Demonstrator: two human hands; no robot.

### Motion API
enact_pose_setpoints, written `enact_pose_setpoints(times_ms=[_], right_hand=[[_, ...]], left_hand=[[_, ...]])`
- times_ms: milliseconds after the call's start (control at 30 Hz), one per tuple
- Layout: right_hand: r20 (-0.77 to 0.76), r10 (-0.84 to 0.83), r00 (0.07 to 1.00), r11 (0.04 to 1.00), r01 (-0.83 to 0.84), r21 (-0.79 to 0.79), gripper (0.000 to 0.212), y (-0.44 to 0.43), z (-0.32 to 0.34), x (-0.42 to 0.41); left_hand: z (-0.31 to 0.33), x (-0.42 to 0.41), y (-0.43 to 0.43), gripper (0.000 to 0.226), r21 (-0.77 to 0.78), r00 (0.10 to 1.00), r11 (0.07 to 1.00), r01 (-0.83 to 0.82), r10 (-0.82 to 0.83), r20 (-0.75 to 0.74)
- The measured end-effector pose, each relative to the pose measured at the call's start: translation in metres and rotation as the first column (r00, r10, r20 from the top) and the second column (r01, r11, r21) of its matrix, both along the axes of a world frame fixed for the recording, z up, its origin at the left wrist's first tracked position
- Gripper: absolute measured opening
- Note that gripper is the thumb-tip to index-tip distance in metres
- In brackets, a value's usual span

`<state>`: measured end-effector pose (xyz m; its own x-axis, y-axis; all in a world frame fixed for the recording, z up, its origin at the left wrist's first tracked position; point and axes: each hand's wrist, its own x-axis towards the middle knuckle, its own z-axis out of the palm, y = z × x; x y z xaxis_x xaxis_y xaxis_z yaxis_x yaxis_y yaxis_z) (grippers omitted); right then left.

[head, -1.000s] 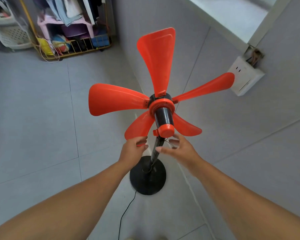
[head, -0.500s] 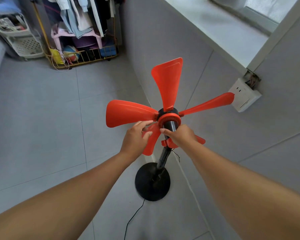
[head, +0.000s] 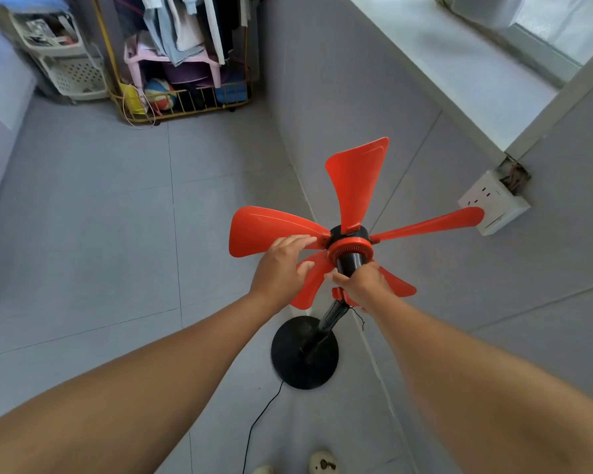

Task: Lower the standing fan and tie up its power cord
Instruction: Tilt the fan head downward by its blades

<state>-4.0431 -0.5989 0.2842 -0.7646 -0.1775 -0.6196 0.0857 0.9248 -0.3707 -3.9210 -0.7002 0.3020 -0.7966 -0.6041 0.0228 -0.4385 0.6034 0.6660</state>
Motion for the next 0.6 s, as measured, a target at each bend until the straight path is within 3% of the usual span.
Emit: enact_pose_setpoints(times_ms=[167, 467, 600], right_hand=[[-0.018, 0.019, 1.0, 1.0, -0.019, -0.001, 0.073, 0.007, 0.004, 0.003], [-0.147, 0.305, 0.941, 0.952, -0.3, 0.054, 0.052, 0.016, 0.016, 0.01], [-0.167, 0.455, 0.875, 0.891, -0.449, 0.07, 0.049, 0.005, 0.027, -0.001]], left_hand=[[0.013, 0.008, -0.003, 0.049, -0.061, 0.999, 0.998, -0.032, 0.033, 0.011], [0.033, 0.03, -0.008, 0.047, -0.156, 0.972, 0.977, -0.148, 0.173, 0.161], [0.04, 0.044, -0.004, 0.045, -0.069, 0.937, 0.974, -0.217, 0.228, 0.263]])
